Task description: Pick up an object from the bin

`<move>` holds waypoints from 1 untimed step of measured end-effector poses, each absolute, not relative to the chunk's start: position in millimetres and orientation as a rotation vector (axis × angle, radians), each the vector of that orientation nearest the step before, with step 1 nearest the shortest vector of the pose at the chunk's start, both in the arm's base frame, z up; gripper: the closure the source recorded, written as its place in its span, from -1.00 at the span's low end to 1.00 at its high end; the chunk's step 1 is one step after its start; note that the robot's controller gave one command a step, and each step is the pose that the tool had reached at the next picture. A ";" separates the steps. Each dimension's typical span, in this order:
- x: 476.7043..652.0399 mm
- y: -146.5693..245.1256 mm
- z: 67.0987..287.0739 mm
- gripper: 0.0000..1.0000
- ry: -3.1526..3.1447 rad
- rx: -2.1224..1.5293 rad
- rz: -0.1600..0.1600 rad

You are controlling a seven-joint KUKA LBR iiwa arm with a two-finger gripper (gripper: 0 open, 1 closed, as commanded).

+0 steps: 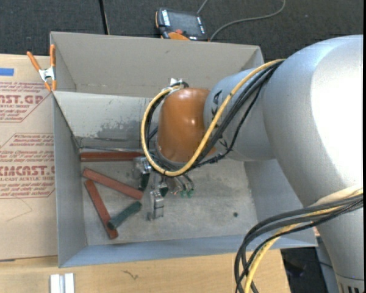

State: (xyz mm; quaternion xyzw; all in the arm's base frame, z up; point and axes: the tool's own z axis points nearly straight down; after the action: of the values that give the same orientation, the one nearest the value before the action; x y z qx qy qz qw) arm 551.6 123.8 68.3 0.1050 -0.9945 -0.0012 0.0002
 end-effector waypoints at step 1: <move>556.0 121.9 100.7 -1.00 -3.103 0.520 -0.001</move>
Offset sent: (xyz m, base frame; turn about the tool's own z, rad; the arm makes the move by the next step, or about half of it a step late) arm 0.0035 -0.0029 0.0317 -0.1205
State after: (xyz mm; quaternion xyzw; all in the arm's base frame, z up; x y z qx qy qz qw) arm 556.0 121.9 100.7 0.1653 -0.9862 -0.0003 -0.0021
